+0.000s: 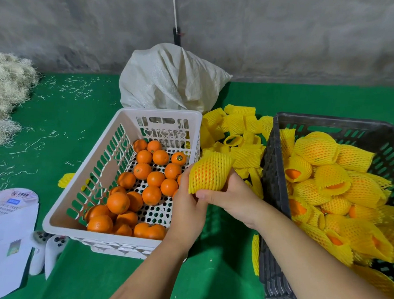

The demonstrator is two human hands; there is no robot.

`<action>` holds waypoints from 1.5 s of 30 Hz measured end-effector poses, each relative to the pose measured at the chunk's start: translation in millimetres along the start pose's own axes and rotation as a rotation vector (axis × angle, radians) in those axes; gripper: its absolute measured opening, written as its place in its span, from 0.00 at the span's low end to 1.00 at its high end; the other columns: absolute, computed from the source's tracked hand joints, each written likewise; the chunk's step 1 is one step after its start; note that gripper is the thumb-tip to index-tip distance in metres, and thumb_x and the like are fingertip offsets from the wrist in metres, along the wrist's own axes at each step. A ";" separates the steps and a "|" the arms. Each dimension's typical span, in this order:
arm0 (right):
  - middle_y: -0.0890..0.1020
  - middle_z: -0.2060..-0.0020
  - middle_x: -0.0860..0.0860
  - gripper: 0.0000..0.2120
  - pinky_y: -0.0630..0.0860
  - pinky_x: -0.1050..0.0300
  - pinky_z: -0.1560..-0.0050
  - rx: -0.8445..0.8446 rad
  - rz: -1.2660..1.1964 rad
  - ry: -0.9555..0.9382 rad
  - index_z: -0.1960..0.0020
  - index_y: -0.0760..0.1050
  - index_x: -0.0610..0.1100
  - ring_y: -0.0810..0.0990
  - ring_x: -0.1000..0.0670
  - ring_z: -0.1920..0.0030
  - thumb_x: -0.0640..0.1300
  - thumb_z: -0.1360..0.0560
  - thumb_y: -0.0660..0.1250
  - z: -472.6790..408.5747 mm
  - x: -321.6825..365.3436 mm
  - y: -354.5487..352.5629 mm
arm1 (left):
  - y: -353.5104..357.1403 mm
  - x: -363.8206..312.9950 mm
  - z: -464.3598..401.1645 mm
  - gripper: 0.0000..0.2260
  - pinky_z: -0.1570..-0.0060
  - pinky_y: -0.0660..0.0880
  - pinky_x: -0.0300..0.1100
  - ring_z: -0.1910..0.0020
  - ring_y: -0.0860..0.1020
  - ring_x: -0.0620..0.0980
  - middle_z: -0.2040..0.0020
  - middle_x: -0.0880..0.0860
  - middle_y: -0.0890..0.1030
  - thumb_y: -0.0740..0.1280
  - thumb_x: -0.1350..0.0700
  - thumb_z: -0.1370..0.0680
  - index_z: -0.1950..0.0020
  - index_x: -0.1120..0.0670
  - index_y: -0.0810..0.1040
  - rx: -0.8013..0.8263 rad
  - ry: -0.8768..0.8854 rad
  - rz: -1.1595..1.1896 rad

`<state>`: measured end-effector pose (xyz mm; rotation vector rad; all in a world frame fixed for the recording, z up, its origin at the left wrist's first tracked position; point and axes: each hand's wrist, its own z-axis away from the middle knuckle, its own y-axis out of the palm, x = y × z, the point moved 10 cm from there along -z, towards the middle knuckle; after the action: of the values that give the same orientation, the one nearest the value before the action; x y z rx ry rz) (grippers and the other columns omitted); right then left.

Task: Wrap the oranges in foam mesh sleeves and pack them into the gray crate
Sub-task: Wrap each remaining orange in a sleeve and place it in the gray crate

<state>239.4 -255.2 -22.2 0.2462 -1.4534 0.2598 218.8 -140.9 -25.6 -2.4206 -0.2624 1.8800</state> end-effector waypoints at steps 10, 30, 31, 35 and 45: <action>0.74 0.30 0.50 0.57 0.74 0.41 0.30 0.000 -0.260 0.092 0.22 0.52 0.64 0.77 0.47 0.31 0.47 0.41 0.81 -7.0 -13.4 -7.3 | -16.0 -10.0 9.7 0.16 0.35 0.71 0.34 0.31 0.75 0.45 0.32 0.44 0.76 0.55 0.48 0.13 0.26 0.43 0.71 -0.141 -0.011 -0.086; 0.62 0.25 0.45 0.38 0.64 0.46 0.28 -0.596 0.972 0.441 0.19 0.57 0.54 0.63 0.39 0.28 0.61 0.23 0.68 84.0 -37.5 -241.1 | -51.5 51.5 -37.2 0.12 0.39 0.75 0.51 0.40 0.77 0.43 0.33 0.45 0.77 0.64 0.51 0.14 0.30 0.47 0.74 0.055 -0.277 -0.331; 0.58 0.26 0.48 0.38 0.61 0.46 0.28 -0.542 1.004 0.478 0.18 0.54 0.58 0.60 0.40 0.29 0.62 0.23 0.67 84.4 -51.3 -241.3 | -54.1 62.8 -38.5 0.13 0.37 0.74 0.53 0.37 0.75 0.47 0.31 0.46 0.75 0.64 0.52 0.13 0.28 0.49 0.73 0.055 -0.325 -0.333; 0.61 0.28 0.50 0.38 0.59 0.43 0.29 -0.602 1.040 0.482 0.20 0.55 0.60 0.60 0.41 0.29 0.71 0.25 0.61 75.6 -51.1 -254.2 | -60.2 106.5 -44.0 0.19 0.34 0.75 0.63 0.32 0.74 0.59 0.26 0.53 0.72 0.64 0.52 0.14 0.23 0.51 0.68 0.135 -0.485 -0.362; 0.57 0.21 0.50 0.34 0.56 0.43 0.23 -0.664 0.801 -0.034 0.19 0.57 0.54 0.54 0.45 0.22 0.61 0.21 0.64 40.9 16.6 -173.6 | -68.1 191.9 -42.3 0.34 0.20 0.57 0.61 0.17 0.55 0.67 0.14 0.58 0.53 0.62 0.49 0.14 0.13 0.46 0.46 0.505 -0.669 -1.141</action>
<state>258.3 -432.3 -2.9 -0.8896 -1.5328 0.3948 299.1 -38.3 -187.7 -0.8642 -0.8344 1.7126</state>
